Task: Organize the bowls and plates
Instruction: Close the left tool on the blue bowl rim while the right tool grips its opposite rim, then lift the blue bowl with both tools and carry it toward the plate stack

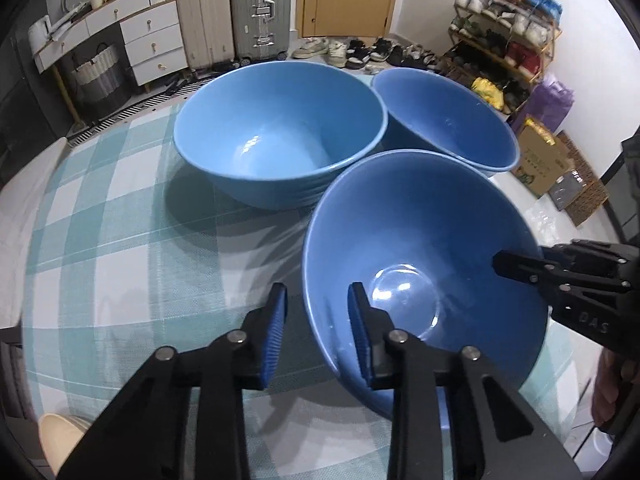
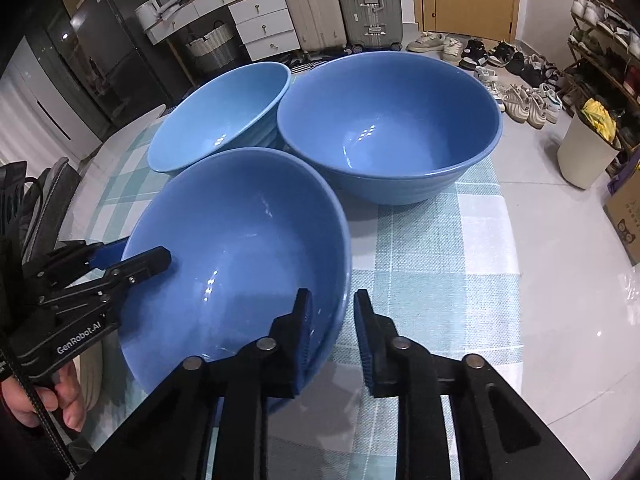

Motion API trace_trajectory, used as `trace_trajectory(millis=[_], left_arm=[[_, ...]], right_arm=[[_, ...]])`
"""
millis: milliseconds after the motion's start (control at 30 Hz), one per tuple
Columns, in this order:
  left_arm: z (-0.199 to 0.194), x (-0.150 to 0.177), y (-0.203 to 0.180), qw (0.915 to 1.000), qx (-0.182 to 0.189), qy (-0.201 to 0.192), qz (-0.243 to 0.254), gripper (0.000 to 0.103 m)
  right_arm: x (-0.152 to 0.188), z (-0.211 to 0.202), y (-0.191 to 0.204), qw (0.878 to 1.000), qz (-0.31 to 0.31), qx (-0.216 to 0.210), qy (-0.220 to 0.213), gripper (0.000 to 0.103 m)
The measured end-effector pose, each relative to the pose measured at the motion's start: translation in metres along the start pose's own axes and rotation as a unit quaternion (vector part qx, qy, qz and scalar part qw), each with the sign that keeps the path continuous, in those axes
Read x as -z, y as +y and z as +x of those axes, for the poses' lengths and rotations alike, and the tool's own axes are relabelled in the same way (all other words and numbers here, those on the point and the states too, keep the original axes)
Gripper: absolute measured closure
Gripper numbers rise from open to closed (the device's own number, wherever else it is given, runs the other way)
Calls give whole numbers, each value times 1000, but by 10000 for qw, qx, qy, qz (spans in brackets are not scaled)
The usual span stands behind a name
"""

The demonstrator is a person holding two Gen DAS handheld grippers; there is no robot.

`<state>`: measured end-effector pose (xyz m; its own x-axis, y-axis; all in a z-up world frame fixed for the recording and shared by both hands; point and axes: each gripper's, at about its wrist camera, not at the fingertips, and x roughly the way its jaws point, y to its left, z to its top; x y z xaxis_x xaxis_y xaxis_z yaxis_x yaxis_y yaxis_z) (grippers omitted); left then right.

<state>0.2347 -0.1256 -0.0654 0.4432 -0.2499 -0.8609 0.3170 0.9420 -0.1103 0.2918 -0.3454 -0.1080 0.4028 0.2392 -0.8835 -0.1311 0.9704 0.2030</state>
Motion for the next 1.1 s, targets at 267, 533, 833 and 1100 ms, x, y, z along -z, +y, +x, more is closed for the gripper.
trace_trajectory(millis=[267, 533, 833, 1100], left_arm=[[2, 5, -6, 9999, -53, 60, 133, 91], [-4, 8, -9, 9997, -53, 169, 185, 91], [-17, 23, -8, 9996, -62, 239, 128, 91], [-34, 44, -11, 9997, -27, 199, 116, 91]], right_arm=[[4, -7, 6, 10000, 43, 19, -23, 90], [7, -12, 6, 9999, 119, 85, 66, 92], [21, -28, 15, 9999, 66, 121, 93, 92], [44, -44, 25, 9998, 103, 132, 97, 93]])
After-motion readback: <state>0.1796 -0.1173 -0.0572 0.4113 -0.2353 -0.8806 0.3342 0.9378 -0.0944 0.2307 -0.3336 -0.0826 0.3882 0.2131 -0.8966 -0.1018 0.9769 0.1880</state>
